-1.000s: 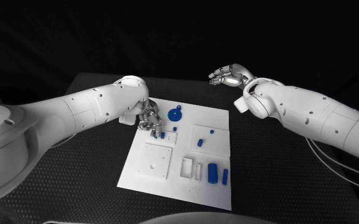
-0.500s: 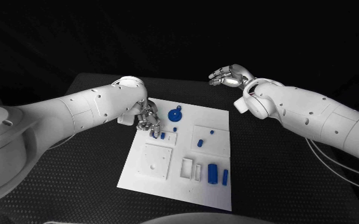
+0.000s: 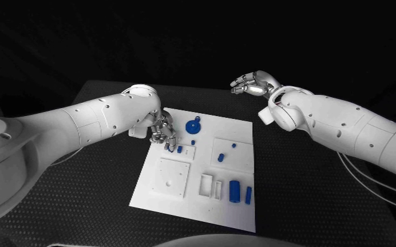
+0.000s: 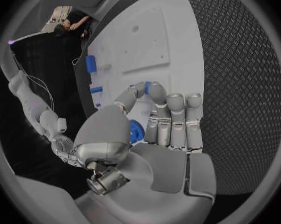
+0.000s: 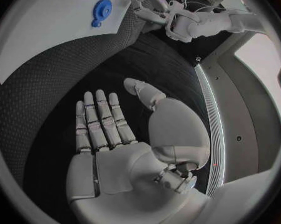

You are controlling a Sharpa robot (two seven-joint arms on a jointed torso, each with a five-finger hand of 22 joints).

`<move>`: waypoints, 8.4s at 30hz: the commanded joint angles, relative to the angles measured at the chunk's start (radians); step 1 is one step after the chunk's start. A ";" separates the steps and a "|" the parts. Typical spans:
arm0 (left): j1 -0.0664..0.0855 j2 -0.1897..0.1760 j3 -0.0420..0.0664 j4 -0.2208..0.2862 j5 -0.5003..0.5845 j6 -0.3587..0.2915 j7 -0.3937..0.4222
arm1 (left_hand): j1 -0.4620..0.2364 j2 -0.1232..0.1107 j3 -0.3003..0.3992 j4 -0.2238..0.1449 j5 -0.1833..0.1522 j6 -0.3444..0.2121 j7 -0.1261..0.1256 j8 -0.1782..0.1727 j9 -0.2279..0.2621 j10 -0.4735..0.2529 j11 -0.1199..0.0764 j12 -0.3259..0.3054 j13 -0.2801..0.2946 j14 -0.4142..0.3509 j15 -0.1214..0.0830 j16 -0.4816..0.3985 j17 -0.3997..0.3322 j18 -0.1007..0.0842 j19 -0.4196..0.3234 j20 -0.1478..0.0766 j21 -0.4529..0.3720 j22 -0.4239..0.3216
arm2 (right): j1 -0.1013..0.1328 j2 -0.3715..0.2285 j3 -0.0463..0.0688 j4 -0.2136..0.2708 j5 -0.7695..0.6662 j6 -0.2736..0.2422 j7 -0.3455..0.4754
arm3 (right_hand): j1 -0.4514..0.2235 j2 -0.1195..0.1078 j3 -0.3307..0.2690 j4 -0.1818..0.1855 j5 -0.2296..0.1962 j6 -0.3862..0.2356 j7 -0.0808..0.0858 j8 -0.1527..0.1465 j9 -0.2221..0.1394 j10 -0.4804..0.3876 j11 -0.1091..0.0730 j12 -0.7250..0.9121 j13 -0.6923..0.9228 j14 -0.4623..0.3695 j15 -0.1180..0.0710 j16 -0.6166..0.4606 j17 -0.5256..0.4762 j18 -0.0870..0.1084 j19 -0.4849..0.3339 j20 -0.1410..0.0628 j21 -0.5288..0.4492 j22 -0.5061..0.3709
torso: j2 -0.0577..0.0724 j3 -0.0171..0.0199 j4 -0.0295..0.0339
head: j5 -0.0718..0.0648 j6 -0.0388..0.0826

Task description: Assemble the parts on the task board

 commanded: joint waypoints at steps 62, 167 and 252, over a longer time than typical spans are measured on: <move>0.011 0.002 -0.008 0.039 0.004 -0.027 -0.060 | -0.043 0.020 0.096 -0.008 0.112 0.041 -0.015 0.004 0.024 0.019 -0.020 0.025 0.001 0.020 -0.011 0.023 0.000 0.017 0.013 -0.106 0.016 0.014 | 0.000 -0.006 0.000 0.008 -0.007 0.013 0.009 | 0.005 0.001 -0.004 -0.004 0.001 0.004 0.002 0.006 -0.002 0.005 0.000 -0.002 -0.001 -0.002 0.001 0.004 -0.002 -0.020 0.003 -0.001 -0.009 0.005 | 0.000 0.0008 -0.0007 | 0.007 0.003; 0.005 -0.158 -0.009 0.303 -0.188 -0.878 0.505 | 0.238 -0.222 0.085 0.037 -0.329 -0.162 0.083 -0.150 -0.111 -0.199 0.149 -0.569 -0.355 -0.120 0.103 -0.322 -0.163 -0.005 -0.091 0.002 -0.227 -0.071 | -0.001 -0.017 0.000 -0.005 -0.005 0.009 0.011 | 0.002 -0.002 -0.007 -0.003 0.010 0.002 0.006 0.005 -0.004 0.005 0.002 -0.001 -0.001 -0.002 0.003 0.005 -0.004 -0.021 0.004 -0.001 -0.015 0.011 | 0.000 0.0004 0.0006 | -0.007 0.035; -0.093 -0.042 -0.008 0.163 -0.512 -0.680 0.516 | 0.277 -0.182 0.060 0.022 -0.250 -0.157 0.087 -0.114 -0.234 -0.159 0.150 -0.743 -0.464 -0.084 0.086 -0.201 -0.071 -0.016 -0.072 -0.016 -0.249 -0.003 | -0.004 -0.014 0.000 0.006 -0.005 0.013 0.011 | 0.002 0.000 -0.007 -0.004 0.012 0.003 0.006 0.005 -0.005 0.005 0.002 -0.002 -0.001 -0.003 0.003 0.006 -0.004 -0.020 0.006 -0.002 -0.020 0.016 | 0.001 0.0002 -0.0005 | -0.021 0.023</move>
